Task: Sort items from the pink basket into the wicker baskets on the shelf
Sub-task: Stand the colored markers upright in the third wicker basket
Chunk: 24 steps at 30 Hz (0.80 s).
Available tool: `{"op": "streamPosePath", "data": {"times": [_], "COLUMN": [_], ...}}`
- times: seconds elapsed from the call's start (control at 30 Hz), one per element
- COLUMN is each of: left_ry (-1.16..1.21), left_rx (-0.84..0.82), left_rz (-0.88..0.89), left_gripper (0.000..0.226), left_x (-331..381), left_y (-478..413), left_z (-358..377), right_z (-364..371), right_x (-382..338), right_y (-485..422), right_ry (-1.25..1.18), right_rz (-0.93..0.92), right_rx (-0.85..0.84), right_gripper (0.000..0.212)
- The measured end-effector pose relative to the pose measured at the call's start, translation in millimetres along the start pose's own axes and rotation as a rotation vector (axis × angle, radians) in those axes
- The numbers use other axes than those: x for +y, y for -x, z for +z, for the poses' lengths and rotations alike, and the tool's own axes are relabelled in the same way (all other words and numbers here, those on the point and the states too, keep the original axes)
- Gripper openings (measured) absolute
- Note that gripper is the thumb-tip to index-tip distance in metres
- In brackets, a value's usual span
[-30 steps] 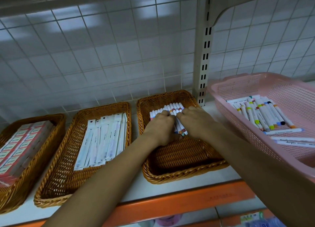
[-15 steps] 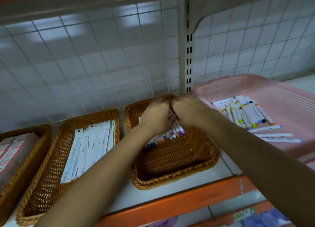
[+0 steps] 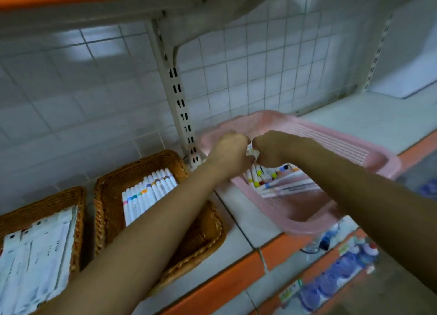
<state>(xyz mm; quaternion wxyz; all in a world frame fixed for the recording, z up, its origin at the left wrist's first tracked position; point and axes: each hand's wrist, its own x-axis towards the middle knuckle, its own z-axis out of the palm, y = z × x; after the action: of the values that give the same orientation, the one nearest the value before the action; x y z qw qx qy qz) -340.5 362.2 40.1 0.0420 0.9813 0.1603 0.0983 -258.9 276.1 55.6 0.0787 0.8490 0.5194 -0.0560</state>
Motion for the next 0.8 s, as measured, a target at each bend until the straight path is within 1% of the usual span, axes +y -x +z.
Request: {"op": "streamPosePath", "data": {"times": [0.07,0.13,0.2,0.27,0.33,0.4,0.43,0.53,0.6,0.67,0.73,0.8], "left_ry": [-0.013,-0.058,-0.105,-0.136,-0.118,-0.098,-0.096,-0.090,-0.091,-0.093,-0.087,-0.079], "left_rx": [-0.081,-0.182,-0.296,-0.400,-0.464,-0.462,-0.438,-0.404,-0.388,-0.350,-0.326,-0.322], "left_rz": [-0.008,-0.052,-0.105,-0.143,-0.147,-0.157,-0.155,-0.152,-0.150,-0.153,-0.167,-0.175], "left_gripper": [0.039,0.036,0.027,0.026,0.030,0.034,0.037,0.043,0.042,0.040,0.038,0.037], "left_x": [12,20,26,28,29,29,27,23,22,21,21,20], "left_y": [-11,-20,-28,-34,-37,-39,-40,-44,-45,-45,-44,-44], "left_z": [7,14,22,30,38,42,43,46,48,50,52,54], "right_z": [7,14,18,22,28,34,36,42,46,51,51,47], "right_x": [19,36,47,52,53,53,54,53,54,55,56,54], "right_y": [0,-2,-3,-2,-3,-8,-12,-19,-22,-25,-23,-19], "right_ry": [-0.003,-0.020,-0.048,-0.103,-0.224,-0.315,-0.318,-0.223,-0.122,-0.091,-0.106,-0.159], "right_rz": [0.035,0.064,0.075,0.049,0.002,-0.023,-0.015,0.045,0.064,0.102,0.135,0.175], "right_rx": [-0.091,-0.155,-0.214,-0.250,-0.280,-0.261,-0.231,-0.143,-0.125,-0.139,-0.143,-0.106], "right_gripper": [0.022,0.034,0.043,0.044,0.046,0.047,0.045,0.038,0.035,0.036,0.035,0.040]}}
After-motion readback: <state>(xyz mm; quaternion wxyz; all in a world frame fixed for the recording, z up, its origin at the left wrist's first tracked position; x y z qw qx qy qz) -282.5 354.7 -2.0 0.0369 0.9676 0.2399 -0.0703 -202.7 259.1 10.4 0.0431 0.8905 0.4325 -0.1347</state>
